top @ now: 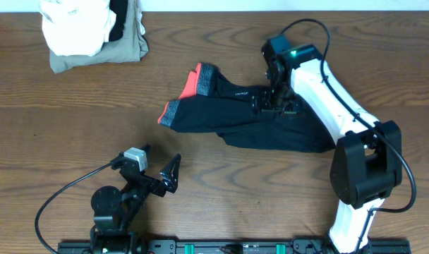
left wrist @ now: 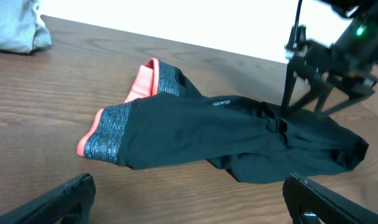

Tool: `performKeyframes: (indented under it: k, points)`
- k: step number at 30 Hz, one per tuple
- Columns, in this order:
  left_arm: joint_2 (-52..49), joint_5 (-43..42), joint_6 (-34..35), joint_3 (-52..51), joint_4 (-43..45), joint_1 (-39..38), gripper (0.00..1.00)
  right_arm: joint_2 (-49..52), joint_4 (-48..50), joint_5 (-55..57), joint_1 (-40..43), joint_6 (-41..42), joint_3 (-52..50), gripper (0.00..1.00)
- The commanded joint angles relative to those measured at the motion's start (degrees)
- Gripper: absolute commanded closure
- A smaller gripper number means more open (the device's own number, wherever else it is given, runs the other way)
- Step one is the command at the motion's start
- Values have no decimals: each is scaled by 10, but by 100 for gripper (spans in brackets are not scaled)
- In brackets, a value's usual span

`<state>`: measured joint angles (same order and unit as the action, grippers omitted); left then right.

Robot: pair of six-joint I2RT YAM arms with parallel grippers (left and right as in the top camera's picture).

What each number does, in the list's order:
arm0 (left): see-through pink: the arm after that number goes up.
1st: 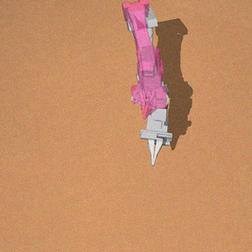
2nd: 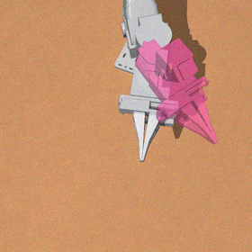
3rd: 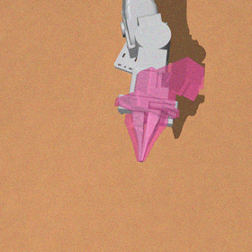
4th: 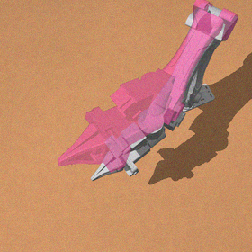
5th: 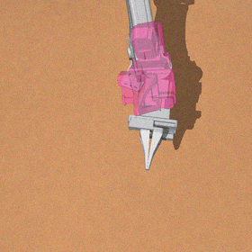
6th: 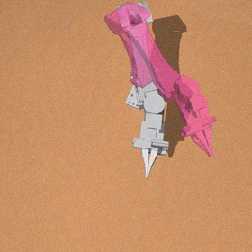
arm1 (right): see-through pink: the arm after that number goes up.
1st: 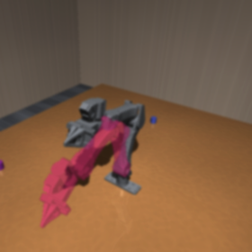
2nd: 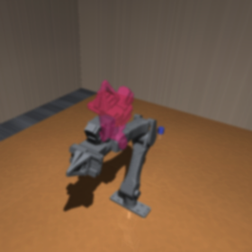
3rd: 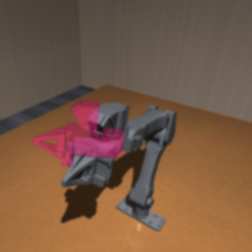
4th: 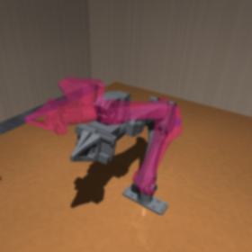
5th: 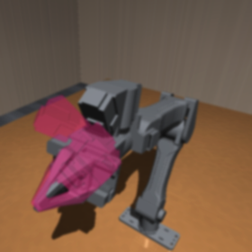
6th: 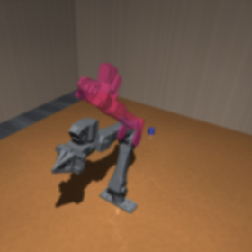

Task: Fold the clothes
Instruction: 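Lay the leggings flat, waistband left, with the right gripper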

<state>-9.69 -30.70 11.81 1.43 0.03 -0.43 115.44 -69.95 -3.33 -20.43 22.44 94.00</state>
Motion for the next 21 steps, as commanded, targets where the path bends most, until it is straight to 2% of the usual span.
performKeyframes:
  k: [1, 6, 15, 21]
  points:
    - [-1, -10, 5, -12, -9, 2, 2, -11, 2, 72, 0, 27, -25, 1]
    - [-1, -10, 5, -12, -9, 2, 2, -11, 43, 94, 0, 32, -61, 2]
    - [-1, -10, 5, -12, -9, 2, 2, -11, 109, 68, -11, 6, -104, 5]
    - [-1, -10, 5, -12, -11, 2, 2, -11, 118, 85, -16, 6, -108, 25]
